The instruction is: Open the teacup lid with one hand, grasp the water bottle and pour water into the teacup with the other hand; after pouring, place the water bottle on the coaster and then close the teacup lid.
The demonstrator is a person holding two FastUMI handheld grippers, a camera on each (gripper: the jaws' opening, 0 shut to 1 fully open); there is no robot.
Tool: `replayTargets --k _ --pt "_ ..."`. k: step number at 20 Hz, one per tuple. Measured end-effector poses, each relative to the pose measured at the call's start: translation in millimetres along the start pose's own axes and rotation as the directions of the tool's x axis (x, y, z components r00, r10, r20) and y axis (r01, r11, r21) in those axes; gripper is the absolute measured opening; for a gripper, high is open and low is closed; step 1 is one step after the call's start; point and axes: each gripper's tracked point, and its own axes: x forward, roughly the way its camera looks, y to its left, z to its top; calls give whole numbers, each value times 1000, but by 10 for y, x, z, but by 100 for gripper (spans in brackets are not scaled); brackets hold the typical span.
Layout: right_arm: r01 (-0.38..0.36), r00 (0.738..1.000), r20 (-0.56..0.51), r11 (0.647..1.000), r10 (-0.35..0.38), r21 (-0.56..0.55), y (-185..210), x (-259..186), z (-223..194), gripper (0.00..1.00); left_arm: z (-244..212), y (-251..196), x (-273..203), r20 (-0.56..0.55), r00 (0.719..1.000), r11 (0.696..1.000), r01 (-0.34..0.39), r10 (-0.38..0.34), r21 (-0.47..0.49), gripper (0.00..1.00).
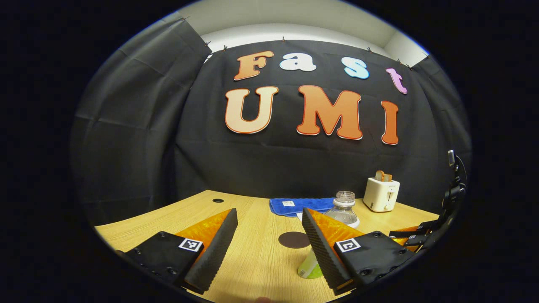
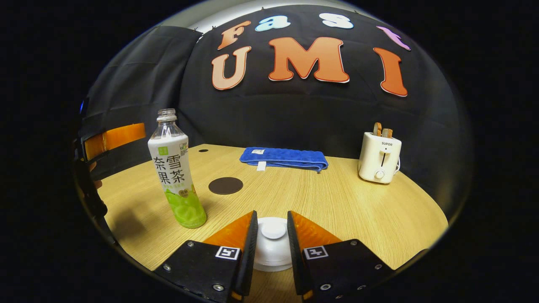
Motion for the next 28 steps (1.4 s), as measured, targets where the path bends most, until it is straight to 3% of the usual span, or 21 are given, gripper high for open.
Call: replayTargets --k 4,8,14,18,23,28 --pt "1 1000 8 1000 -1 0 -12 25 -3 28 -5 0 -6 -2 1000 1000 -1 1 -2 99" --pt "-2 1000 28 999 1 40 -13 16 42 21 15 20 -2 7 1000 1000 -20 20 7 99" --pt "-21 993 116 995 9 103 -135 -190 353 19 89 -1 -94 23 1000 999 -20 19 32 99" --pt "74 986 142 991 -89 108 -600 -326 457 19 54 -158 -206 15 1000 998 26 -27 64 99" --pt "207 966 122 964 -228 167 -1253 -443 409 18 -163 -410 -332 -29 993 993 112 -112 25 99" --pt "268 951 102 942 -293 201 -1545 -512 337 19 -430 -571 -403 -91 983 987 161 -160 1 99"
